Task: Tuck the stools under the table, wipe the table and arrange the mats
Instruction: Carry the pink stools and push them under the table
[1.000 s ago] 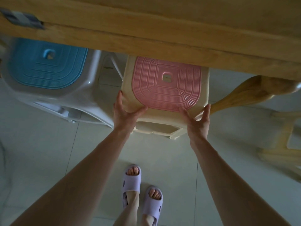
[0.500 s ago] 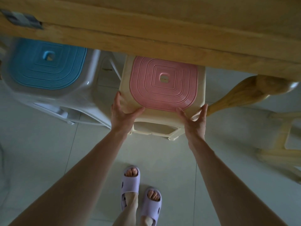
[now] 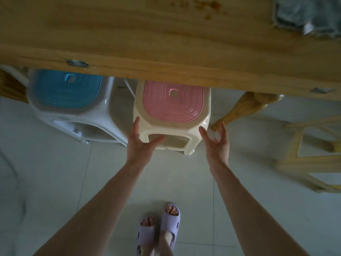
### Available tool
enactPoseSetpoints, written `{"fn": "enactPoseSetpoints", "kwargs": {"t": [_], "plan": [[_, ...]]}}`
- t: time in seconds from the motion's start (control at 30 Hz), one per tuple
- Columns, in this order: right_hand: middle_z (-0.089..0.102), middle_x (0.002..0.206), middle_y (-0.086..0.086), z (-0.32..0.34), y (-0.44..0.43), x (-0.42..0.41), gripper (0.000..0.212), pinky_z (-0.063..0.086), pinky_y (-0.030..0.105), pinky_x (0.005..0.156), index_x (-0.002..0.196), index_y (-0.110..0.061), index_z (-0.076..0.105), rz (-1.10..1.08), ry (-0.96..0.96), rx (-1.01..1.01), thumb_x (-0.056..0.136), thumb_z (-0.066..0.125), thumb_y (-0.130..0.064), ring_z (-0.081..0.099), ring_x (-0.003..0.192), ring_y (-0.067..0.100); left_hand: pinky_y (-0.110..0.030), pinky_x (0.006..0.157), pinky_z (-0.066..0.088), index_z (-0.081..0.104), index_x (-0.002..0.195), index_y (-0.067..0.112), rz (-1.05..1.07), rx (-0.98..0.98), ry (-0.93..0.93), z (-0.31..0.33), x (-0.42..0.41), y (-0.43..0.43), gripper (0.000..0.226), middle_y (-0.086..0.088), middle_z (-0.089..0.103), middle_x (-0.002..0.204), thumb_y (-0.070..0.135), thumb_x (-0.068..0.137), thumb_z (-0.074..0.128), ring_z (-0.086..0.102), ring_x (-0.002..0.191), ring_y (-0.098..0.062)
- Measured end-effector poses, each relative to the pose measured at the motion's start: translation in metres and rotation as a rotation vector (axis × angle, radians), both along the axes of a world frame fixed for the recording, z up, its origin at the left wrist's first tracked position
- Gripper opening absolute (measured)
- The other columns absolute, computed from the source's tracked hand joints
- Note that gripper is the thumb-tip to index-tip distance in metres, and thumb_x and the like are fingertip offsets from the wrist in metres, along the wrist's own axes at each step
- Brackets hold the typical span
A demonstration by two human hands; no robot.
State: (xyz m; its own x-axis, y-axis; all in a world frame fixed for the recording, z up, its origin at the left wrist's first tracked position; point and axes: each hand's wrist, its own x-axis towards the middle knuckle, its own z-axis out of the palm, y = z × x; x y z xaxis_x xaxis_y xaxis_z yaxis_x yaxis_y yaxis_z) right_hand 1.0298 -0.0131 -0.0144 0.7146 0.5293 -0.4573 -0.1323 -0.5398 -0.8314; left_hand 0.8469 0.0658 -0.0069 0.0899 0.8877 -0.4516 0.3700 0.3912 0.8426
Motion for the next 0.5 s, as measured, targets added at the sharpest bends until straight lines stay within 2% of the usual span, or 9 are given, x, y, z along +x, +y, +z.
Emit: {"fn": "enactPoseSetpoints", "kwargs": {"t": [0.13,0.2,0.27,0.37,0.5], "plan": [[0.034,0.151,-0.003,0.037,-0.025,-0.002,0.080,0.035,0.031,0.103,0.148,-0.029,0.028,-0.066,-0.011,0.022,0.081,0.068,-0.046,0.042,0.132,0.019,-0.044,0.109,0.035,0.030,0.146,0.030,-0.042,-0.037,-0.055,0.033,0.006,-0.026,0.106,0.001,0.038,0.145,0.043,0.057,0.087,0.038,0.133,-0.017],[0.036,0.151,-0.001,0.053,-0.039,-0.002,0.076,0.033,0.029,0.100,0.147,-0.029,0.029,-0.113,-0.022,0.035,0.083,0.067,-0.045,0.042,0.131,0.019,-0.045,0.110,0.033,0.029,0.146,0.030,-0.081,-0.038,-0.087,0.047,0.012,-0.035,0.105,0.002,0.037,0.145,0.046,0.056,0.082,0.036,0.133,-0.019],[0.036,0.151,0.001,0.072,-0.059,0.000,0.075,0.033,0.030,0.102,0.147,-0.028,0.029,-0.162,-0.010,0.042,0.084,0.066,-0.045,0.041,0.132,0.019,-0.043,0.111,0.032,0.028,0.146,0.032,-0.118,-0.064,-0.116,0.063,0.020,-0.050,0.106,0.004,0.035,0.146,0.048,0.055,0.079,0.034,0.134,-0.016],[0.037,0.150,0.001,0.095,-0.090,0.013,0.074,0.035,0.032,0.103,0.147,-0.025,0.031,-0.228,-0.022,0.053,0.084,0.066,-0.044,0.043,0.130,0.018,-0.041,0.110,0.033,0.025,0.146,0.036,-0.190,-0.082,-0.133,0.083,0.041,-0.074,0.101,0.005,0.034,0.148,0.040,0.064,0.082,0.035,0.134,-0.012],[0.040,0.147,0.002,0.118,-0.135,0.045,0.073,0.038,0.035,0.105,0.146,-0.023,0.033,-0.343,-0.027,0.068,0.084,0.068,-0.041,0.045,0.127,0.018,-0.034,0.107,0.034,0.026,0.146,0.033,-0.293,-0.080,-0.123,0.106,0.085,-0.108,0.098,0.004,0.037,0.146,0.036,0.067,0.082,0.037,0.132,-0.009]]}}
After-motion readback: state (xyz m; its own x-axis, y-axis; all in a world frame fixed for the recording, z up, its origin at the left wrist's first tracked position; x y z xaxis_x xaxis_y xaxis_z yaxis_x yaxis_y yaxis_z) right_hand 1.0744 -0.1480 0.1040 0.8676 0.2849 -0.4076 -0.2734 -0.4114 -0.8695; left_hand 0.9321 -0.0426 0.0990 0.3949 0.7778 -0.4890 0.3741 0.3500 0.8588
